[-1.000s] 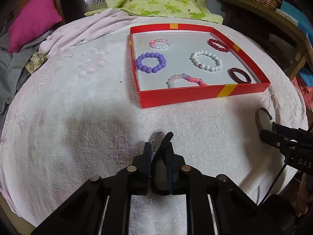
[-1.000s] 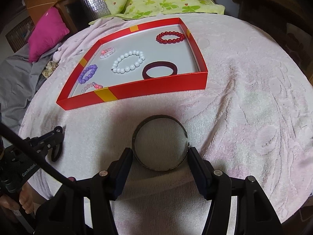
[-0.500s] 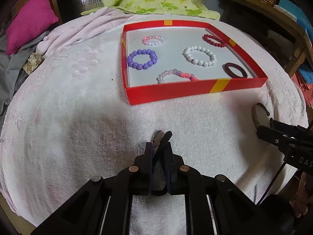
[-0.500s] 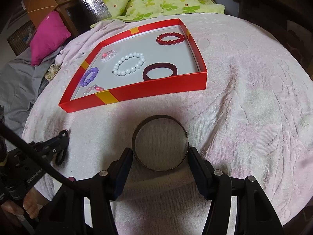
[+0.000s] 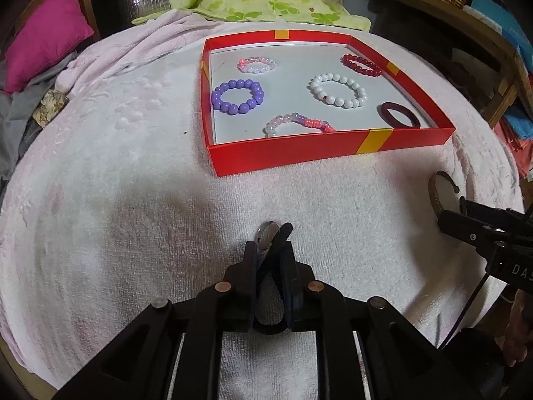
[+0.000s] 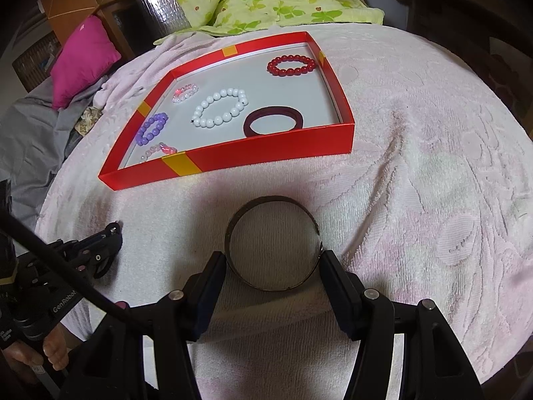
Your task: Organize jewelry
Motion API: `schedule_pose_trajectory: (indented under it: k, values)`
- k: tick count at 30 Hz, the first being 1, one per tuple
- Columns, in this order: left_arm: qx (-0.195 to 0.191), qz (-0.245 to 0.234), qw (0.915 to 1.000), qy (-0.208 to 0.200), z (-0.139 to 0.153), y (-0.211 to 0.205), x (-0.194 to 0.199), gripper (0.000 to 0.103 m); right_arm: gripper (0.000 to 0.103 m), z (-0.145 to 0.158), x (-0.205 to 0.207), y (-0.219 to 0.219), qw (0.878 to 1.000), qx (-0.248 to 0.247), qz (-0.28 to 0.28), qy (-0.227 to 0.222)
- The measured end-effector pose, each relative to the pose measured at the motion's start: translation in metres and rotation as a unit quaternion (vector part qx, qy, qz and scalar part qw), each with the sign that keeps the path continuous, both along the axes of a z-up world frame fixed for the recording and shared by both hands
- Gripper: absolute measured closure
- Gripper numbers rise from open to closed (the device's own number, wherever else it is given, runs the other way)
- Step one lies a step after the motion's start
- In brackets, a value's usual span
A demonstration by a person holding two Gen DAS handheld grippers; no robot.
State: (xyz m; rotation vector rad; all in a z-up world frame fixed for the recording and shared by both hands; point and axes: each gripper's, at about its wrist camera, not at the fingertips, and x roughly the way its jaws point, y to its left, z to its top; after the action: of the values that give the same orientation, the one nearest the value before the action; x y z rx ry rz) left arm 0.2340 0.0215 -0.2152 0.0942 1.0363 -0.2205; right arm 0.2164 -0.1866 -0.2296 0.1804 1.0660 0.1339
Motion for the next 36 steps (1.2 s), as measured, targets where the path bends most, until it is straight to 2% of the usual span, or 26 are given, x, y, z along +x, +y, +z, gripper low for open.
schedule_pose_trajectory:
  k: [3,9,18,22,25,28,30,32,36]
  values:
    - [-0.014,0.001,0.9999,0.001,0.000,0.003,0.000,0.087,0.039,0.000,0.000,0.000,1.000,0.001,0.000,0.000]
    - [0.016,-0.004,0.9998,-0.009,0.002,-0.004,-0.002,0.084,0.039,-0.001,0.000,-0.001,1.000,0.003,0.000,0.000]
    - [0.009,-0.002,0.9999,-0.010,0.002,-0.001,-0.001,0.083,0.042,0.003,0.004,0.005,1.000,-0.017,0.004,-0.004]
    - [0.009,-0.002,0.9999,-0.010,0.002,-0.001,-0.001,0.083,0.042,0.006,0.014,0.000,1.000,0.005,-0.006,-0.007]
    - [0.010,-0.002,0.9999,-0.010,0.001,-0.002,-0.001,0.083,0.042,0.005,0.022,0.005,1.000,-0.005,-0.003,-0.008]
    - [0.012,-0.002,0.9999,-0.011,0.001,-0.002,-0.001,0.082,0.040,0.002,0.026,0.013,0.999,-0.032,0.013,-0.010]
    - [0.013,-0.002,0.9998,-0.012,0.001,-0.002,-0.002,0.082,0.039,0.002,0.026,0.014,0.999,-0.037,0.017,-0.011]
    - [0.016,-0.002,0.9998,-0.014,0.001,-0.003,-0.001,0.082,0.033,0.001,0.026,0.014,0.999,-0.035,0.024,-0.013]
    - [0.015,-0.002,0.9998,-0.014,0.001,-0.003,-0.001,0.082,0.031,0.000,0.024,0.018,0.998,-0.048,0.035,-0.016]
